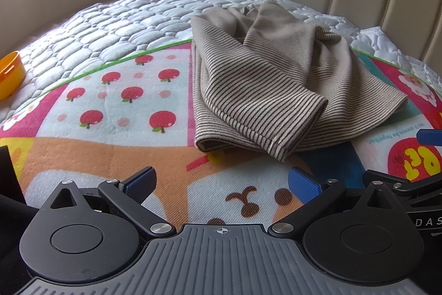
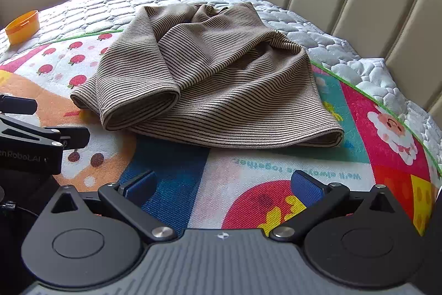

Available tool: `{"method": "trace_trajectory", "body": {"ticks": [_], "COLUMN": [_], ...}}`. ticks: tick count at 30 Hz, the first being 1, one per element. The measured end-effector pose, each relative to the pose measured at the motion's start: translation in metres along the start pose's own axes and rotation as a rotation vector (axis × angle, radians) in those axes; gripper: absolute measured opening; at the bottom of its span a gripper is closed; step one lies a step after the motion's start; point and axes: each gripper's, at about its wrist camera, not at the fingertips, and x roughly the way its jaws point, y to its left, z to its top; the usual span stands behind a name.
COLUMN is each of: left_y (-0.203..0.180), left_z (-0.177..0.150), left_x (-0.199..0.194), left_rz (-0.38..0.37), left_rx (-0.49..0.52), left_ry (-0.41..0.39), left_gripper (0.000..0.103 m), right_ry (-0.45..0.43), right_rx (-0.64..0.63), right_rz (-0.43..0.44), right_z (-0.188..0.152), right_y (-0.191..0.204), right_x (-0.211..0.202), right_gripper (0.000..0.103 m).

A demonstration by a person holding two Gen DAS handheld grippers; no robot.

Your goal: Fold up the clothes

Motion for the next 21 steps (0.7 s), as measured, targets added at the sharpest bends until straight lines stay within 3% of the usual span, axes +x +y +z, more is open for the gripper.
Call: {"method": "trace_trajectory", "body": {"ticks": [12,21], "left_y": [0.007,0.021], "left_z": [0.005,0.050], "left_x": [0.007,0.003], "left_rz": [-0.029,-0.190], "left_rx": [-0.038,-0.098], "left_ry": [0.054,-0.032], "left_gripper": [0.103,0.103], "right_ry": [0.001,-0.028], "right_rx": [0.083,0.172], "right_rz": [0.005,0.066], "right_z": [0.003,0.007], "right_y": [-0.012,-0.026], "right_x": [0.003,0.009], "right_gripper": [0.103,0.103]}}
